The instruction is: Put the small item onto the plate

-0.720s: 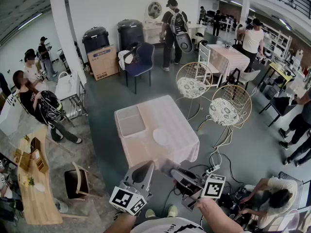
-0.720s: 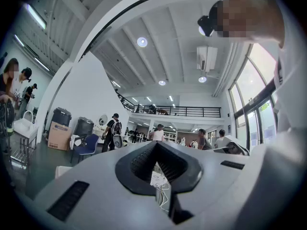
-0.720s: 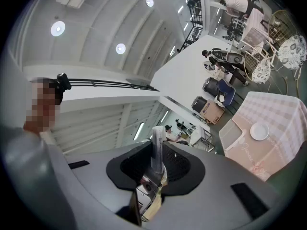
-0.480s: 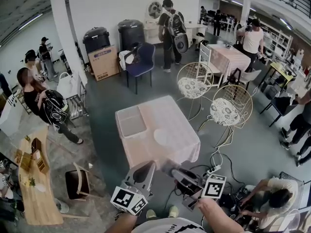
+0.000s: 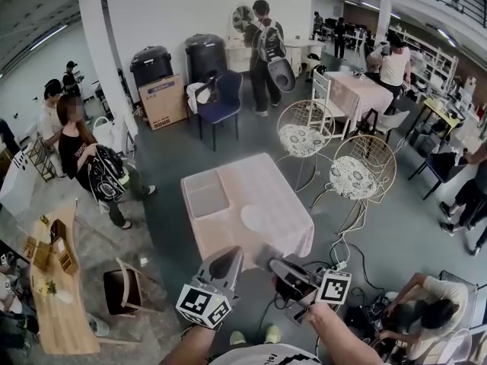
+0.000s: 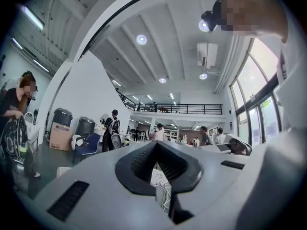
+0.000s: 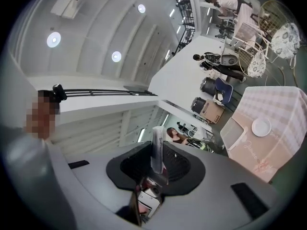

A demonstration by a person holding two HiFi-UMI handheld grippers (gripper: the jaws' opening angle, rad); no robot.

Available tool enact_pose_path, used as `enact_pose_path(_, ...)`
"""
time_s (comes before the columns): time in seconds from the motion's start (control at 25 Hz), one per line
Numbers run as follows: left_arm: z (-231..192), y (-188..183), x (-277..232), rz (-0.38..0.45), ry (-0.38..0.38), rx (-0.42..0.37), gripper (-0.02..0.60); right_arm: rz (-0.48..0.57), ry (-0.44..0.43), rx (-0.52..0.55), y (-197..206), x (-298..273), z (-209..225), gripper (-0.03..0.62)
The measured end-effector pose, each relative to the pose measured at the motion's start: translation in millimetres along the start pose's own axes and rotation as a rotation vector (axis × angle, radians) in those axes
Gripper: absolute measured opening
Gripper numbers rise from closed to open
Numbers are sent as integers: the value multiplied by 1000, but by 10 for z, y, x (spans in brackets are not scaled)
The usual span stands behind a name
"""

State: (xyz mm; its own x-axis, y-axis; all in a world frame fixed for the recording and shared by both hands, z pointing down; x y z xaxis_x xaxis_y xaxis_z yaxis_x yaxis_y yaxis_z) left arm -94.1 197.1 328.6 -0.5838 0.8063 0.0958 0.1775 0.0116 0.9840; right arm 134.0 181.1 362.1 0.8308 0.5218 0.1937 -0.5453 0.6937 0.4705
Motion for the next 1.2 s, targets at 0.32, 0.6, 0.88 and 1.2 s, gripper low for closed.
enact_pose_path(0.32,-10,30,-186,0,-13,9,3,-1,-38,-28,-123,-80,97,81)
enact_pose_path(0.6,29,119,-261,-4,-41,0,3,-5,-24,-32,-196,5,249,81)
enact_pose_path(0.88,133,232,-419,-17,-82,-7,3,-27,-37,-43,-346,106,397,81)
enact_pose_path(1.2,192,360,-605,-39,-104,-8,3,-30,-39,-65,-494,153,617,81)
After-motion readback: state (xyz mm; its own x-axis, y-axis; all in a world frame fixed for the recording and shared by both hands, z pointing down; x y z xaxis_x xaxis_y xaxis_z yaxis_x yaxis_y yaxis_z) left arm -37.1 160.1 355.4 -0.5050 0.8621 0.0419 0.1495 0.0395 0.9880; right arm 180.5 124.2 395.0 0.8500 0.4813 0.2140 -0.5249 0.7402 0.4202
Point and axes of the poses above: the fingertips, and each gripper's own axes: x backward along the fingers, z to its right, y out of its underside, the point moved 10 cm from there along x, backward along the fingers, and after that the axes turned 3 degrees about -x, right-handed, at the moved point
